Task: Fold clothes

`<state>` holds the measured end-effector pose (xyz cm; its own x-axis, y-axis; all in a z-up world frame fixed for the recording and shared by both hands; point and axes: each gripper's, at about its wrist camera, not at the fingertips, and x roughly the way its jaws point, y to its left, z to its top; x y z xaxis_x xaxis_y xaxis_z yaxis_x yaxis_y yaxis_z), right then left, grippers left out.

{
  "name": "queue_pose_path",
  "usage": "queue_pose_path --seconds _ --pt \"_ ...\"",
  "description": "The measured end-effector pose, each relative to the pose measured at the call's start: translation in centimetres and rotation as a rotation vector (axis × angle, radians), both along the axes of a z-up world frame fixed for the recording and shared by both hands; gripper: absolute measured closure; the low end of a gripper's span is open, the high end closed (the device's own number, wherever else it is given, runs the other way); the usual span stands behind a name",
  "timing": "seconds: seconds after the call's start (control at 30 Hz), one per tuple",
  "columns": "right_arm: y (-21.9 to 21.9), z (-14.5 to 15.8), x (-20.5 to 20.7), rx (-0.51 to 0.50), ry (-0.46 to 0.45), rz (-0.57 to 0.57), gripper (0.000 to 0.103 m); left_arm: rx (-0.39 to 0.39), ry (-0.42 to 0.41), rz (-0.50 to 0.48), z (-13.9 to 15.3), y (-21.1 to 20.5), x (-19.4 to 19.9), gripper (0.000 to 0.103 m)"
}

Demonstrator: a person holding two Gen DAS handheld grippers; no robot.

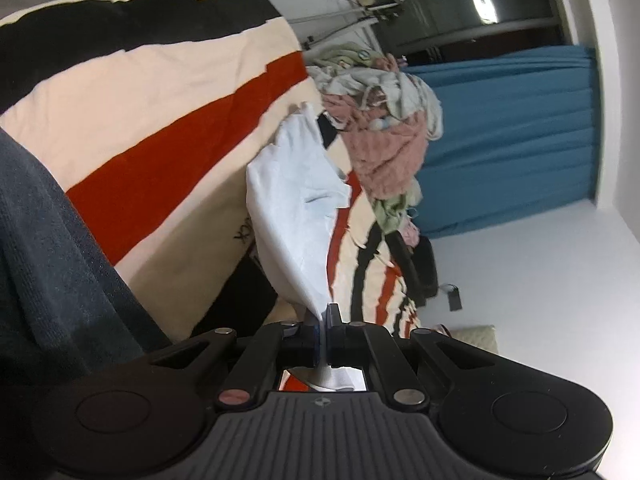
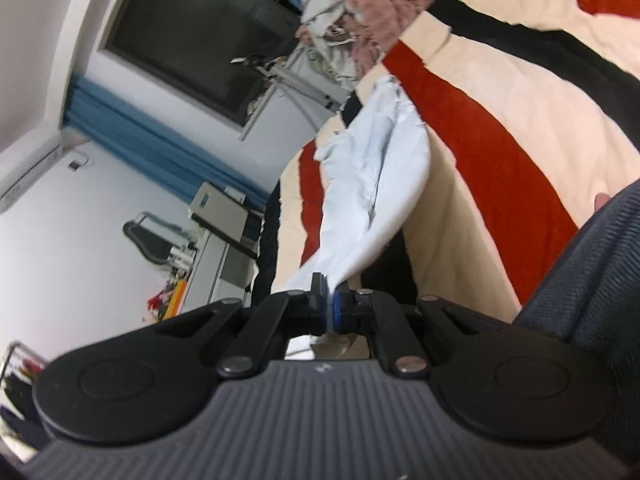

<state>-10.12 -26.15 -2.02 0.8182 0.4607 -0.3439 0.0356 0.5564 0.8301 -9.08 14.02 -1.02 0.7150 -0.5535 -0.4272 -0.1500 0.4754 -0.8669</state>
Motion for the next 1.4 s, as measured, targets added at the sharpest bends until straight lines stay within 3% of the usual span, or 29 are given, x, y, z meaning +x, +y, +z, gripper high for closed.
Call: queue_pose_path --seconds 0.1,0.27,0.4,0.57,0.77,0.87,1.07,1.13,1.17,1.23,1.27,1.37,1.4 --pt "-0.5 -0.3 3.5 0.021 0.012 -0.038 0.096 0.007 0.013 0.017 -0.2 -0.2 3.7 0.1" --pt "-1.0 -0.5 12.9 0.035 0.028 -0.119 0.096 0.085 -0.031 0.06 1.1 -2.0 13.9 0.1" --pt "-0.9 -1.4 20.9 -0.009 0.052 -0.162 0.096 0.216 -0.083 0.072 1.1 -4.3 21.9 0.1" --pt "-1.0 -4.1 28.8 -0.077 0.076 -0.143 0.096 0.341 -0.134 0.053 -2.1 -6.1 29.6 0.1" --pt "-0.6 -7.8 33.8 -0.194 0.043 -0.093 0.096 0.444 -0.152 0.006 -7.0 -7.2 35.6 0.1" --pt "-0.6 -9.1 35.2 -0.243 0.054 -0.08 0.096 0.492 -0.146 -0.023 -8.8 -7.7 36.8 0.1" --pt "0.1 -8.8 35.5 -0.322 0.056 -0.059 0.094 0.563 -0.178 -0.079 -9.3 -8.4 37.3 0.097" --pt "0.5 -8.1 35.1 -0.357 0.046 -0.054 0.086 0.586 -0.209 -0.093 -8.5 -8.7 36.5 0.088" --pt "0.8 -7.6 34.7 -0.388 0.033 -0.051 0.079 0.604 -0.227 -0.099 -8.0 -8.9 36.0 0.073" --pt "1.6 -6.5 33.6 -0.447 -0.015 -0.045 0.024 0.638 -0.269 -0.11 -6.8 -9.3 34.9 0.049" --pt "1.9 -5.8 32.8 -0.467 -0.05 -0.048 0.016 0.654 -0.294 -0.117 -6.3 -9.5 34.2 0.038" --pt "2.8 -4.1 30.7 -0.526 -0.107 -0.045 0.016 0.715 -0.361 -0.134 -4.8 -10.3 31.8 0.022" --pt "3.0 -3.6 29.9 -0.539 -0.116 -0.046 0.016 0.73 -0.381 -0.133 -4.4 -10.4 30.9 0.021"
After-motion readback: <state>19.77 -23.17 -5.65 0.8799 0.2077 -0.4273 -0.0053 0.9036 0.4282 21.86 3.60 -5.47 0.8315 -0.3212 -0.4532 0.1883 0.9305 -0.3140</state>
